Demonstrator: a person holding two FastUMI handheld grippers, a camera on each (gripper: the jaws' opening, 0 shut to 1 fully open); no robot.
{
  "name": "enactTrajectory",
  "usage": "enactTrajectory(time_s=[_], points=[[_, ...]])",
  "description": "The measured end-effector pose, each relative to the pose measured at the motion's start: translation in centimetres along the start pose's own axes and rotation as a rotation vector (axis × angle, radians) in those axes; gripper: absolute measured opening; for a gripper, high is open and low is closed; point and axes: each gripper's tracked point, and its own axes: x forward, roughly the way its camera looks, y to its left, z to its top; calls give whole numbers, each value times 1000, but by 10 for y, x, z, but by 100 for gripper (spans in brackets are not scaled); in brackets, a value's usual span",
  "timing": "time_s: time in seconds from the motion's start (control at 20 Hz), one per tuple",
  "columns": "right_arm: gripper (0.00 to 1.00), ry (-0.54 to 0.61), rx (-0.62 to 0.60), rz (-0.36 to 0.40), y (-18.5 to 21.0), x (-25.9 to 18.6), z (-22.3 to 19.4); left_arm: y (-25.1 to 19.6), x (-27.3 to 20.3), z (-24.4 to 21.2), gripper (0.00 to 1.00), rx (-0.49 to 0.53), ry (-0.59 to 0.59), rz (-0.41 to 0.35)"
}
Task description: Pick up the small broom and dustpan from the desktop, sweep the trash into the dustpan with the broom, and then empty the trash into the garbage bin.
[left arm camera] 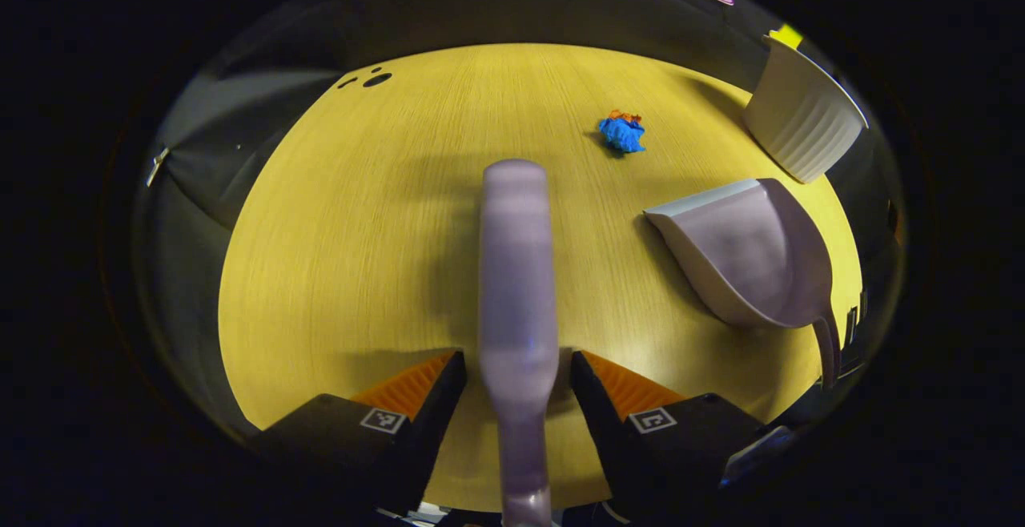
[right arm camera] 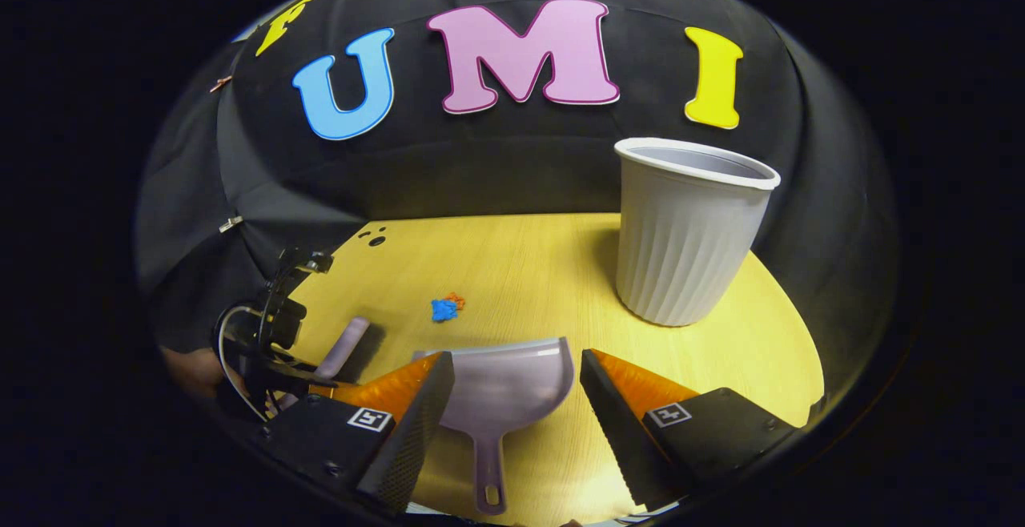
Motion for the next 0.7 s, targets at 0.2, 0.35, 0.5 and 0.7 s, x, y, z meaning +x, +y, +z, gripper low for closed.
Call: enactTrajectory(time_s=[0.2,0.35,0.5,0.7], points=[[99,46,-9,19,10,2,-10,-6,0,1,69,35,7,-9],[99,94,-49,13,13,1,-23,-8,2,4,39,11,-36,-6],[99,133,-50,12,14,-2,-33,-7,1,4,34,2,-77,-16],[99,196,-23,-9,12,-7,-46,-4,-3,0,25,-67,-111,-43]])
